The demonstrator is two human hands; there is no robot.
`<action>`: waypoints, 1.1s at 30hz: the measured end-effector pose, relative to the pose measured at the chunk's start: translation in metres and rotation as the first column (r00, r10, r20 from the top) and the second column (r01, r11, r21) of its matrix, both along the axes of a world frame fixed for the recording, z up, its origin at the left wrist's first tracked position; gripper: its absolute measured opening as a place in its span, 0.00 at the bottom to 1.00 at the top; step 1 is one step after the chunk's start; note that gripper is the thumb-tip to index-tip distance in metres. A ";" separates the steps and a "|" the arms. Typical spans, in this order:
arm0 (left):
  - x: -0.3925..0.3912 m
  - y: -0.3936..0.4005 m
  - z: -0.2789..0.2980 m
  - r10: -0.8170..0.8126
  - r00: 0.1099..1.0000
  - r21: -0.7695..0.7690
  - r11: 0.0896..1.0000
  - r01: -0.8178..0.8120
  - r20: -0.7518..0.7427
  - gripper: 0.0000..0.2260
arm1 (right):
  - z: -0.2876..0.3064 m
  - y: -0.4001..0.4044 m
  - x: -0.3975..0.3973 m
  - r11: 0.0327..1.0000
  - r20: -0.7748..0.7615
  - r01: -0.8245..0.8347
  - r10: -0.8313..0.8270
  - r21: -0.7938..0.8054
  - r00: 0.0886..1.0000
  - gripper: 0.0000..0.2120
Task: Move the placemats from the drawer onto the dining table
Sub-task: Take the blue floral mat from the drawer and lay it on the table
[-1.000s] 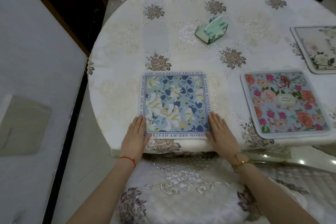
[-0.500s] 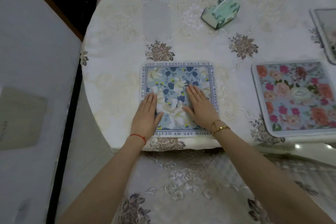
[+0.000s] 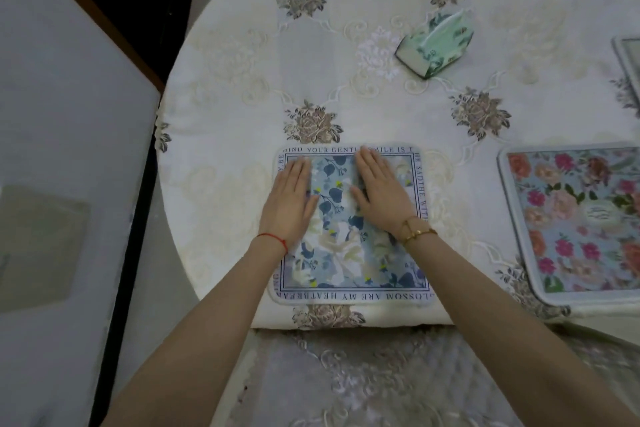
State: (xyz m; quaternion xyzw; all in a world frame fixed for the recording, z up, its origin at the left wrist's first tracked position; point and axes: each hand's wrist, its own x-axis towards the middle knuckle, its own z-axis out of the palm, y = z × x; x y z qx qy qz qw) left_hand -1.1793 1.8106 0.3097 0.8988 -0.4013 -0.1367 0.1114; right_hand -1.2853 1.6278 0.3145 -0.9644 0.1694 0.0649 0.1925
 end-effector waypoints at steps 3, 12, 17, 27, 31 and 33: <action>0.015 -0.024 -0.004 -0.045 0.999 0.015 0.999 0.045 -0.012 0.28 | -0.009 0.001 0.027 0.997 -0.057 -0.074 0.072 -0.036 0.996 0.30; 0.030 0.003 -0.013 -0.026 0.999 0.010 1.000 0.026 0.036 0.32 | -0.012 -0.048 -0.024 0.997 -0.015 0.045 -0.046 -0.066 0.999 0.34; 0.022 0.021 -0.008 0.056 0.998 0.040 0.998 -0.058 0.043 0.31 | -0.007 -0.049 -0.046 0.979 -0.059 0.193 -0.197 -0.072 0.979 0.35; -0.085 0.050 -0.003 -0.047 0.999 0.051 0.998 0.047 -0.016 0.31 | -0.009 0.052 -0.095 1.000 -0.033 0.020 -0.020 0.009 0.999 0.33; -0.094 0.071 -0.004 0.006 1.000 0.109 0.994 -0.006 0.001 0.31 | -0.004 0.043 -0.131 0.999 -0.052 0.052 -0.052 -0.010 0.997 0.36; -0.094 0.083 -0.001 0.011 1.000 0.130 0.991 -0.015 0.025 0.33 | -0.001 0.033 -0.153 0.997 -0.065 0.072 -0.074 -0.029 0.995 0.38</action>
